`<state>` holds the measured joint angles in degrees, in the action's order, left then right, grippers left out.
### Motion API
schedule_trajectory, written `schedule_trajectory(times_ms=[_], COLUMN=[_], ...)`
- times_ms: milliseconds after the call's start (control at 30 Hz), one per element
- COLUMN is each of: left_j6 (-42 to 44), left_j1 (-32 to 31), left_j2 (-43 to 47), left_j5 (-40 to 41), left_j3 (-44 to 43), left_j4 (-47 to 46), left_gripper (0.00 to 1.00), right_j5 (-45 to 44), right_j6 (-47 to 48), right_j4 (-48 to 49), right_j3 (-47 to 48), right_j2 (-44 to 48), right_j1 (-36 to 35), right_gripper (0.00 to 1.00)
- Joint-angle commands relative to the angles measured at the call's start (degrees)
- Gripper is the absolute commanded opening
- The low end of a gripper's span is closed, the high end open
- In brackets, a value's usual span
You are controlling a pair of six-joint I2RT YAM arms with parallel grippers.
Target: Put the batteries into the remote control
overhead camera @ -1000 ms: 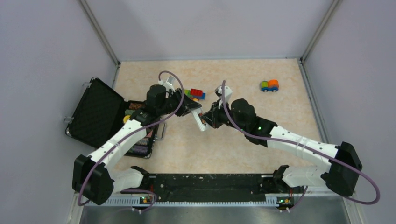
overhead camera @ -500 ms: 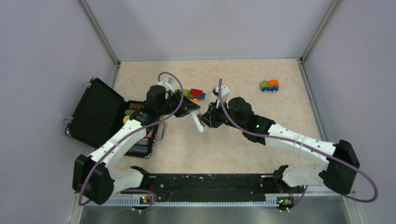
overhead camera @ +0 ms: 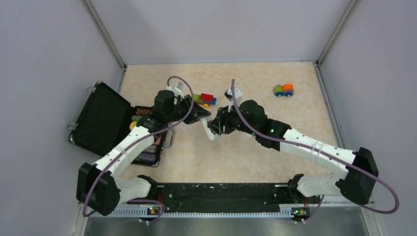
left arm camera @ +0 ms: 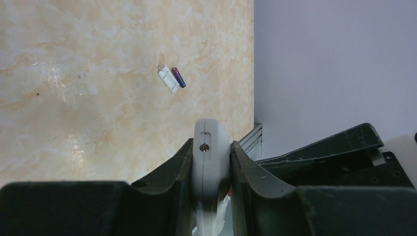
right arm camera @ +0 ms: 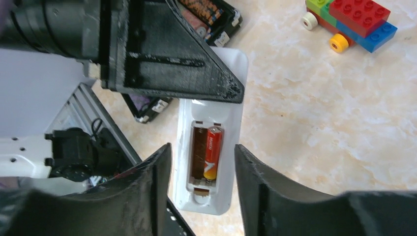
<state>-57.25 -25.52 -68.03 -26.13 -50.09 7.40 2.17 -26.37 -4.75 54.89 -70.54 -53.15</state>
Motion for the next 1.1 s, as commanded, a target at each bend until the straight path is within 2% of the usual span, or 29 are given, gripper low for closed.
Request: schedule_trajectory(times_ms=[0,67,233,400,567,700,867,967,1067], left_j6=[1.12,1.18,0.67,-1.49,-3.09,-3.54,-3.63,-3.82,-3.92], left_j1=[0.39,0.41,0.49,0.47,0.54,0.43,0.42,0.47,0.46], left_j2=[0.7,0.92,1.62,2.1,2.71,3.24,3.27,3.13,3.25], left_j5=[-1.02,-1.19,-0.85,-0.93,-0.37,0.56,0.91,0.75,0.9], left_j3=[-0.02,0.22,0.93,1.68,2.44,2.8,2.86,3.15,3.28], left_j4=[-3.27,-4.22,-6.91,-12.91,-17.27,-19.52,-19.79,-20.0,-20.03], left_gripper=[0.0,0.0,0.0,0.0,0.0,0.0,0.0,0.0,0.0], right_j5=[0.15,-0.94,-3.66,-1.27,5.32,8.02,9.71,9.41,9.08], right_j6=[-4.14,-7.12,-17.19,-32.15,-51.13,-61.69,-65.37,-68.04,-68.92], right_j4=[-0.39,-2.04,-8.68,-15.21,-7.66,-3.42,0.42,5.9,6.44], right_j3=[4.34,5.01,6.67,8.1,-0.37,-4.43,-3.99,-5.25,-4.89], right_j2=[2.43,2.78,4.66,5.84,7.81,7.85,6.03,5.83,5.0], right_j1=[-0.29,0.01,1.41,4.86,7.04,7.02,7.05,7.01,7.09], right_gripper=[0.54,0.64,0.98,0.99,0.99,0.99,0.99,0.99,0.99])
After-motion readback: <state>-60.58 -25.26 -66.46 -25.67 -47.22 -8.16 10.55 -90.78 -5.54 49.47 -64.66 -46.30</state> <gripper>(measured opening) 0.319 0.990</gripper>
